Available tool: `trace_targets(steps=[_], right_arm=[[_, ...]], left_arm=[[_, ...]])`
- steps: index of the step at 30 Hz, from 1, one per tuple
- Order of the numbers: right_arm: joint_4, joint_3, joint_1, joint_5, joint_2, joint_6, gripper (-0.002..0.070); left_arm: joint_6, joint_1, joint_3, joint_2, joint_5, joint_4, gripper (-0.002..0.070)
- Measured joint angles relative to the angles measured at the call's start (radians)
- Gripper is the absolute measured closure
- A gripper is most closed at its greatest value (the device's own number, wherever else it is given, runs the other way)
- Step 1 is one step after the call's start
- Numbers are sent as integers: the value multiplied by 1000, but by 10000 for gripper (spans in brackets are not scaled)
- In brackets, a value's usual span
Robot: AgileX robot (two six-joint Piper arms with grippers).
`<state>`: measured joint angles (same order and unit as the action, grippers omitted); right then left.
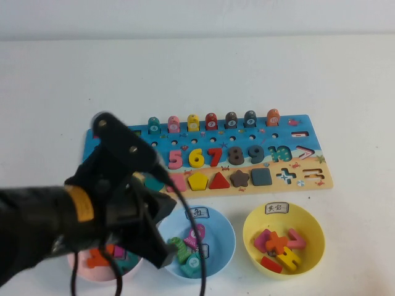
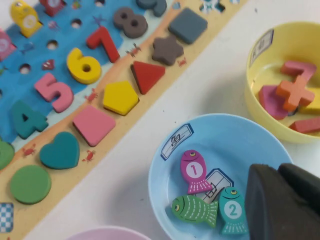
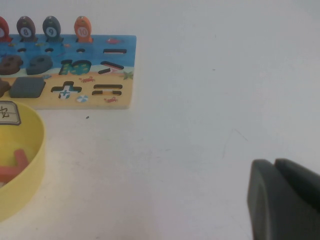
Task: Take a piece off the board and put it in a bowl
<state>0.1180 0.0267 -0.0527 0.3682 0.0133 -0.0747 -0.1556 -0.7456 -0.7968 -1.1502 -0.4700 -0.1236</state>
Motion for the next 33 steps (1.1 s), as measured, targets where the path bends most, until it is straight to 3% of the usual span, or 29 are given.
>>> trace_targets(steps=[4,10,21,26,29,33], right_arm=[[0,0,0,0,0,0,694],[0,0,0,0,0,0,694],[0,0,0,0,0,0,694],[0,0,0,0,0,0,694],[0,0,0,0,0,0,694],[0,0,0,0,0,0,694]], left_arm=[[34,0,189,143,183,-3,676],[71,0,358,257,270,-6,676],[74,0,388,251,304,-6,676],[59,2,470,283,532,46,676],[38,34,558,381,646,41,676],[31,142,661,572,696,34,676]])
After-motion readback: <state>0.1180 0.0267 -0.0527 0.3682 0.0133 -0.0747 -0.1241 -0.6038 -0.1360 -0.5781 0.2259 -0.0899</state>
